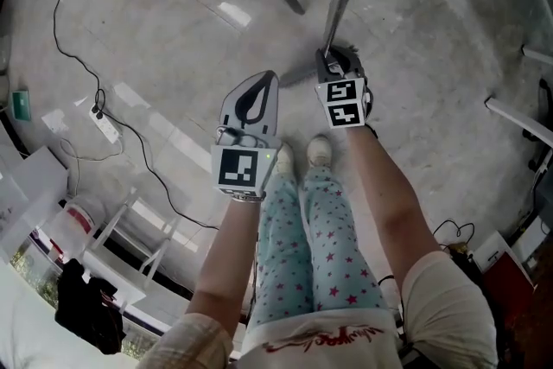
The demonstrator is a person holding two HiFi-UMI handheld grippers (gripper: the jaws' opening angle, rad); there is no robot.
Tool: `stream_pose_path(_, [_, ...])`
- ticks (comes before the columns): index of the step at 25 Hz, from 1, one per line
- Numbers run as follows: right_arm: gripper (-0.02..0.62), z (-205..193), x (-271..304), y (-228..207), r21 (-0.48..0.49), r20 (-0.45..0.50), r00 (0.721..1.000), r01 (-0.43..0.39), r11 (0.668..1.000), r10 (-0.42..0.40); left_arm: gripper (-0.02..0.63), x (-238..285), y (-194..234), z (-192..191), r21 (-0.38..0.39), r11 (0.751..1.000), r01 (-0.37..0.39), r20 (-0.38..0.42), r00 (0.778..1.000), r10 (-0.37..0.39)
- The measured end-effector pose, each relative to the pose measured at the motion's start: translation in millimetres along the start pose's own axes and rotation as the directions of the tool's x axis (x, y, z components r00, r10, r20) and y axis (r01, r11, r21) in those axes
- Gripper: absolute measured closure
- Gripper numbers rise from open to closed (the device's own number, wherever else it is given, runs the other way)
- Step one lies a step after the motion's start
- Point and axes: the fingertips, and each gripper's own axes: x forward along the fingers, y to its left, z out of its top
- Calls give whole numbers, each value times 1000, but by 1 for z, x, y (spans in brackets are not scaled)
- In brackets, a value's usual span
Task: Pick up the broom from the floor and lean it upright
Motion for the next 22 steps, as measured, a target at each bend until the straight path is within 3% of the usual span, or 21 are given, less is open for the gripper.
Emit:
stream_pose_path(12, [500,4,27,-27,76,-80,996,48,996,-42,586,31,10,15,24,999,25,-6,1000,-25])
stream_pose_path(22, [492,14,40,-25,-7,-124,992,10,1000,-11,586,42,1,1,2,999,51,-64,997,-51])
